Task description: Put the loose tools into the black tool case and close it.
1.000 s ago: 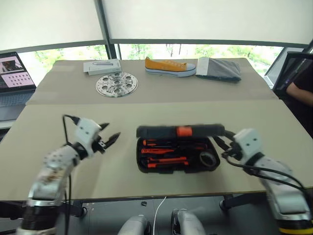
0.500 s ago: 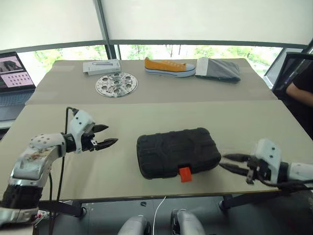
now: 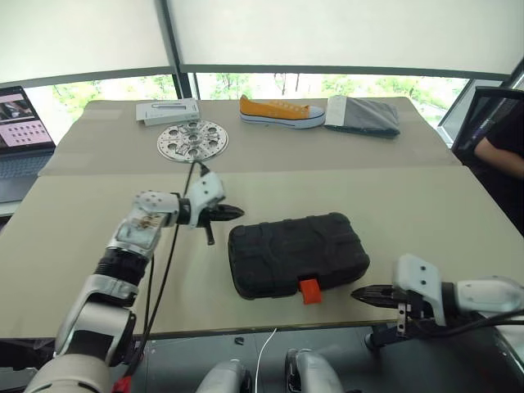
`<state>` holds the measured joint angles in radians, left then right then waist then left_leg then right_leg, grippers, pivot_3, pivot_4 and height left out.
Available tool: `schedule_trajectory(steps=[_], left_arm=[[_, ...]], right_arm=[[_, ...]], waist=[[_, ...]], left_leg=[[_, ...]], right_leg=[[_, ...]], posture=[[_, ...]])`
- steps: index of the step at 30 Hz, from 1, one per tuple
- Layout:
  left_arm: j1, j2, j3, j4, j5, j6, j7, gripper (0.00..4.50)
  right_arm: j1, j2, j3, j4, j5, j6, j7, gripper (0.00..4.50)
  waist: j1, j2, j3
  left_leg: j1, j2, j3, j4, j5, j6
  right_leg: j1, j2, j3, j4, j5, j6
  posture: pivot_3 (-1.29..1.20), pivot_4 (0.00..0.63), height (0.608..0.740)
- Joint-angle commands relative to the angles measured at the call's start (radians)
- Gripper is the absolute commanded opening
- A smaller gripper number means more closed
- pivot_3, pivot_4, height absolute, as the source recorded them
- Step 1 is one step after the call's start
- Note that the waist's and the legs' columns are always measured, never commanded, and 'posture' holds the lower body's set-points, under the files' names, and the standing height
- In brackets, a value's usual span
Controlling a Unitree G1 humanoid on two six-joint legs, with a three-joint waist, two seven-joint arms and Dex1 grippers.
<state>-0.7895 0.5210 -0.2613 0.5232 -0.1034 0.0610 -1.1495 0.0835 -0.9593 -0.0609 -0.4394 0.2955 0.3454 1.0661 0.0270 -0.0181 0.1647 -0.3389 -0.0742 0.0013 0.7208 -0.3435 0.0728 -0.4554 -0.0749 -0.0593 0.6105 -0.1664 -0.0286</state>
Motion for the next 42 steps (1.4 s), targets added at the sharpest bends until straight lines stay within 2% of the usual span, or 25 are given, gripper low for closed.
schedule_trajectory(steps=[1,4,8,10,14,17,20,22,25,27,34,42], left_arm=[[-0.016,-0.008,-0.046,-0.031,0.020,-0.064,-0.108,0.05],[0.023,0.023,-0.058,-0.125,-0.021,-0.041,-0.226,0.05],[0.059,0.048,-0.034,-0.222,-0.058,0.021,-0.268,0.05],[0.047,0.045,-0.007,-0.236,-0.069,0.054,-0.249,0.05],[-0.035,0.017,0.050,-0.273,-0.165,0.245,-0.236,0.05],[-0.057,-0.002,0.020,-0.337,-0.186,0.300,-0.268,0.05],[-0.031,-0.017,-0.058,-0.358,-0.129,0.225,-0.290,0.05],[-0.012,-0.020,-0.123,-0.320,-0.048,0.109,-0.293,0.05],[-0.004,-0.028,-0.198,-0.210,0.076,-0.085,-0.253,0.05],[-0.009,-0.044,-0.213,-0.150,0.116,-0.153,-0.223,0.05],[-0.007,-0.060,-0.185,-0.176,0.064,-0.132,-0.243,0.05],[-0.021,-0.072,-0.169,-0.166,0.060,-0.130,-0.245,0.05]], right_arm=[[-0.143,0.051,0.082,0.096,-0.108,-0.031,-0.081,0.00],[-0.244,0.094,0.104,0.177,-0.155,-0.050,-0.128,0.00],[-0.297,0.128,0.093,0.230,-0.172,-0.046,-0.165,0.00],[-0.279,0.115,0.081,0.217,-0.164,-0.050,-0.151,0.00],[-0.208,0.076,0.013,0.145,-0.114,-0.031,-0.115,0.00],[-0.154,0.053,-0.060,0.068,-0.046,0.010,-0.086,0.00],[-0.121,0.046,-0.117,-0.005,0.029,0.069,-0.076,0.00],[-0.101,0.043,-0.135,-0.054,0.069,0.099,-0.067,0.00],[-0.084,0.048,-0.113,-0.110,0.088,0.122,-0.070,0.00],[-0.085,0.060,-0.084,-0.128,0.084,0.136,-0.088,0.00],[-0.062,0.082,0.062,-0.076,-0.049,0.124,-0.176,0.00],[-0.036,0.115,0.061,-0.073,-0.052,0.130,-0.208,0.00]], waist=[[-0.003,-0.001,0.000],[-0.017,-0.002,0.001],[-0.015,-0.001,0.001],[-0.011,-0.001,0.001],[0.000,-0.001,0.001],[0.000,-0.001,0.001],[-0.002,0.000,0.000],[-0.002,0.001,0.000],[-0.003,0.000,-0.001],[0.001,0.002,-0.002],[0.011,0.001,-0.004],[0.011,0.001,-0.005]], left_leg=[[0.000,0.000,0.000,0.000,0.000,0.000],[-0.002,0.000,0.000,0.002,0.000,0.000],[-0.003,0.000,0.000,0.001,0.000,0.000],[-0.004,0.000,-0.002,0.001,0.000,0.000],[-0.009,0.000,-0.005,0.007,0.000,0.000],[-0.011,0.000,-0.006,0.010,0.000,0.001],[-0.010,0.000,-0.006,0.010,0.000,0.001],[-0.009,0.000,-0.006,0.009,0.000,0.001],[-0.009,0.000,-0.006,0.009,0.000,0.001],[-0.007,0.000,-0.006,0.009,0.000,0.001],[0.003,0.001,-0.005,0.009,-0.003,0.005],[0.002,0.001,-0.005,0.009,-0.003,0.005]], right_leg=[[0.000,0.000,0.000,0.000,0.000,0.000],[-0.002,0.000,0.000,0.000,0.000,0.000],[-0.003,0.000,0.000,0.000,0.000,0.000],[-0.003,0.000,-0.002,0.000,0.000,-0.001],[-0.004,0.000,-0.005,0.001,0.000,0.000],[-0.003,0.000,-0.005,0.001,0.001,0.001],[-0.003,0.000,-0.005,0.001,0.001,0.001],[-0.002,0.000,-0.005,0.001,0.001,0.001],[-0.003,0.000,-0.005,0.001,0.002,0.000],[0.000,0.000,-0.005,0.000,0.002,0.000],[0.011,-0.001,-0.004,-0.001,0.001,0.002],[0.010,-0.001,-0.004,0.000,0.001,0.002]], posture=[[0.00,0.150,0.740],[0.00,0.150,0.740],[0.00,0.150,0.740],[0.00,0.150,0.740],[0.00,0.150,0.740],[0.00,0.150,0.740],[0.00,0.150,0.740],[0.00,0.150,0.740],[0.00,0.150,0.740],[0.00,0.150,0.740],[0.00,0.150,0.740],[0.00,0.150,0.740]])
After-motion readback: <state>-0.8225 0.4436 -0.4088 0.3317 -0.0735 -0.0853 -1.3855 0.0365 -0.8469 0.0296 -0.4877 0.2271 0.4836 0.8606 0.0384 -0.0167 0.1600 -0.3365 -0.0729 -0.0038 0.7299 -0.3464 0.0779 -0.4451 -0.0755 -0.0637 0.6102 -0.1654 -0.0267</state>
